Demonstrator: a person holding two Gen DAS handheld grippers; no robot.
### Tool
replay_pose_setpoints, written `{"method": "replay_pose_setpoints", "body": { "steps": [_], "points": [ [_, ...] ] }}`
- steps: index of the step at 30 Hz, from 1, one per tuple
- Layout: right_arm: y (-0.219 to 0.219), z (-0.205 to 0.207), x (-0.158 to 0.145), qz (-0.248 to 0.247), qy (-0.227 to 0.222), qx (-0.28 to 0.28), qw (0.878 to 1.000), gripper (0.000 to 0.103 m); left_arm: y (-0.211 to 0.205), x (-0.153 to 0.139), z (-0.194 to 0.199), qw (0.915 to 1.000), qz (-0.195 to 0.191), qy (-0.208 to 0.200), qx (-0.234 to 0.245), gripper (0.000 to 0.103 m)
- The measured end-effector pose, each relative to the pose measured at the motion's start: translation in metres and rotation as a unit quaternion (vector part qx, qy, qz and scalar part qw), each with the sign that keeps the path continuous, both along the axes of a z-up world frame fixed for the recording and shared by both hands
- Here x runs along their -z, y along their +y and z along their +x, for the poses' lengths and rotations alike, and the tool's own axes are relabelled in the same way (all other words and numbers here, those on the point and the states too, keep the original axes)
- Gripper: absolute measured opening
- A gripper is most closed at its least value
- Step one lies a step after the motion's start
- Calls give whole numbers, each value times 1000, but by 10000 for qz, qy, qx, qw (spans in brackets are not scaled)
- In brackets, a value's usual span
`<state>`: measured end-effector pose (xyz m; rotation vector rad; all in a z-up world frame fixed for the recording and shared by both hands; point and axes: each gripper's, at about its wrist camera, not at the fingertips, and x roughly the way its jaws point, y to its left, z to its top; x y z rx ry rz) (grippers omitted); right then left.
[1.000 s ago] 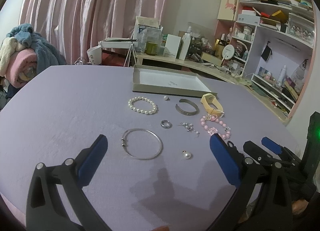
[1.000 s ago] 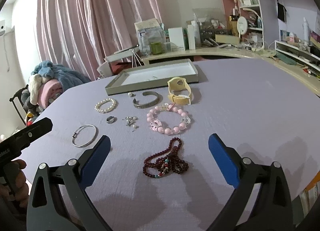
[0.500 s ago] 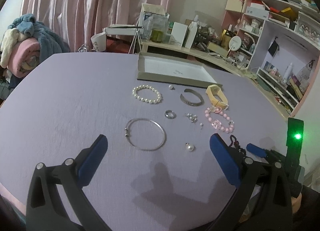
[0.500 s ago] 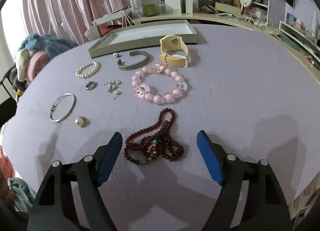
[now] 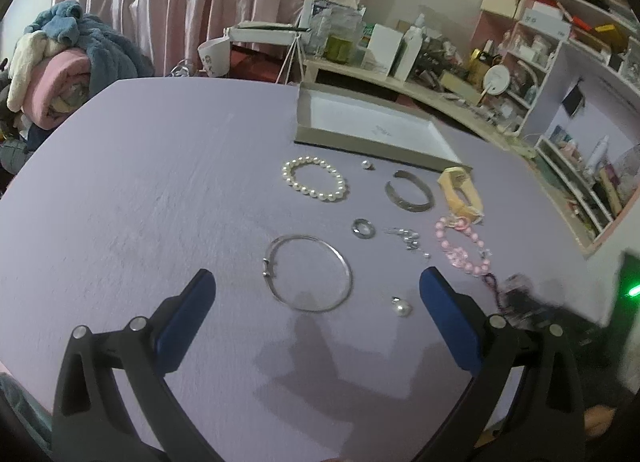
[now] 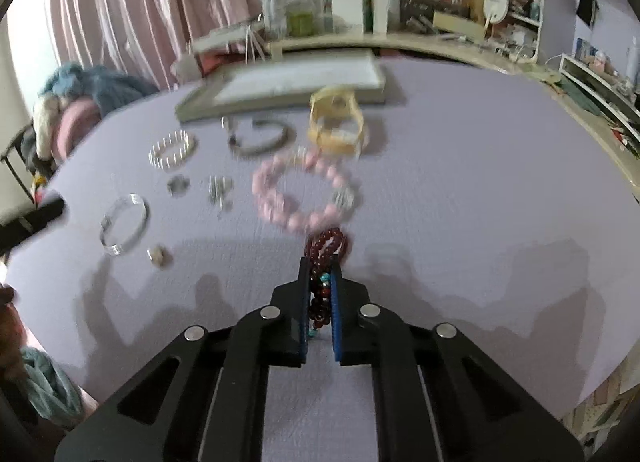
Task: Organize jewelry
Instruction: 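Grasp the dark red bead necklace with the right gripper, then carry the red necklace to the tray with the right gripper while the left gripper grasps the silver bangle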
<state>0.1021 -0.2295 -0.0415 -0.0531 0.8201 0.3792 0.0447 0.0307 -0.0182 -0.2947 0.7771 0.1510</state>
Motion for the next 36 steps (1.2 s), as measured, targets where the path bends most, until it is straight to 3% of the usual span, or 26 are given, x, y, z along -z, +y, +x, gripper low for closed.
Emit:
{"method": "replay_pose_setpoints", "body": {
  "steps": [12, 15, 17, 27, 31, 36],
  "points": [
    [-11, 21, -56, 592, -356, -157, 9975, 9, 1, 29, 31, 9983, 124, 551, -146, 101],
    [-13, 23, -59, 574, -430, -161, 9973, 9, -1, 40, 41, 9971, 141, 736, -136, 101],
    [-13, 24, -59, 568, -441, -135, 9973, 9, -1, 47, 47, 9959, 163, 879, -137, 95],
    [-13, 32, -58, 667, -303, -36, 9973, 9, -9, 53, 56, 9926, 621, 1040, -39, 89],
    [-12, 35, -57, 710, -252, -20, 9972, 9, -14, 50, 56, 9916, 834, 991, -8, 72],
    [-11, 40, -57, 780, -208, -22, 9967, 9, -13, 49, 57, 9920, 808, 970, 34, 72]
  ]
}}
